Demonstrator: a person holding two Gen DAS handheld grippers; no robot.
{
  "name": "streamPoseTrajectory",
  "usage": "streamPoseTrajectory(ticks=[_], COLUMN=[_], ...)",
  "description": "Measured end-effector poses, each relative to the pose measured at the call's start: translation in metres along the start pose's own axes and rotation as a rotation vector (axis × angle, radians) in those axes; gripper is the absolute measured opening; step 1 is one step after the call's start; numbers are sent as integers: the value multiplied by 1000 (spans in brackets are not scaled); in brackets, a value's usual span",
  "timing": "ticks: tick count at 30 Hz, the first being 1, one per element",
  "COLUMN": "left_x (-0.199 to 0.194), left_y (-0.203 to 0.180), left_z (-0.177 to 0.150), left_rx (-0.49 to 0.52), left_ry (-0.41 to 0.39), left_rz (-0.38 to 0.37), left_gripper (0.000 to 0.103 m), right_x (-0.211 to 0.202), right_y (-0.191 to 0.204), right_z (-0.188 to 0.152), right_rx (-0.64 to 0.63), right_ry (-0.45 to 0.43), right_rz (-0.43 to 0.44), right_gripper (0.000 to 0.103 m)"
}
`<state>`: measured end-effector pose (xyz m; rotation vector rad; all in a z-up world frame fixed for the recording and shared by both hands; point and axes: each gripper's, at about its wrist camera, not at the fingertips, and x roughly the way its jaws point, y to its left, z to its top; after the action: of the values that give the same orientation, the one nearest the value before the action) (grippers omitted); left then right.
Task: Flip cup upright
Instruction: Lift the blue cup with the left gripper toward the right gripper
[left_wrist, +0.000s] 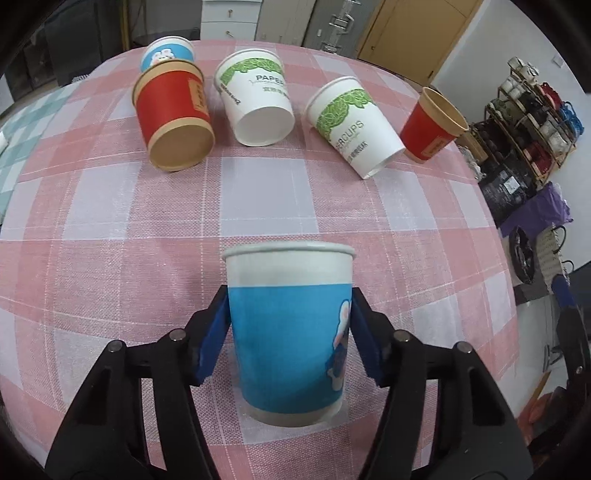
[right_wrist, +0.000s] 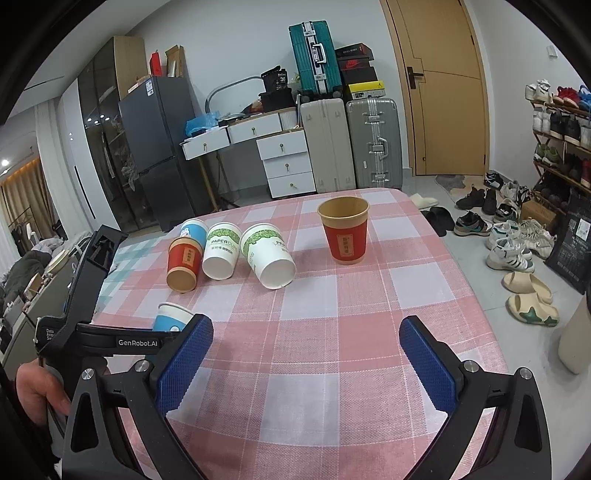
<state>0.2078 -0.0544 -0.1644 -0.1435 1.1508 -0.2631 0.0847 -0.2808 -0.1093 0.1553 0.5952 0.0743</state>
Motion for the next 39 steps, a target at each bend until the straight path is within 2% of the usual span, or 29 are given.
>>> streamPoseTrajectory(ticks=[3, 10, 24, 31, 36, 39], left_x=[-1, -34, -114, -109, -90, -82], left_y=[-1, -1, 55, 66, 68, 70], left_z=[1, -14, -92, -123, -129, -128], left_rx=[-1, -4, -33, -56, -57, -58], left_ry=[14, -2, 8, 33, 42, 41], left_rz=[-21, -34, -17, -33, -29, -30], left_gripper=[56, 56, 56, 56, 57, 61], right_x=[-1, -10, -41, -51, -51, -47], right_y=[3, 13, 49, 64, 69, 72], right_z=[-1, -4, -35, -48, -54, -57], right_rx=[11, 20, 14, -12, -27, -35], right_ry=[15, 33, 81, 95, 109, 119], right_rz=[5, 15, 22, 14, 17, 17], right_gripper=[103, 103, 103, 103, 103, 103])
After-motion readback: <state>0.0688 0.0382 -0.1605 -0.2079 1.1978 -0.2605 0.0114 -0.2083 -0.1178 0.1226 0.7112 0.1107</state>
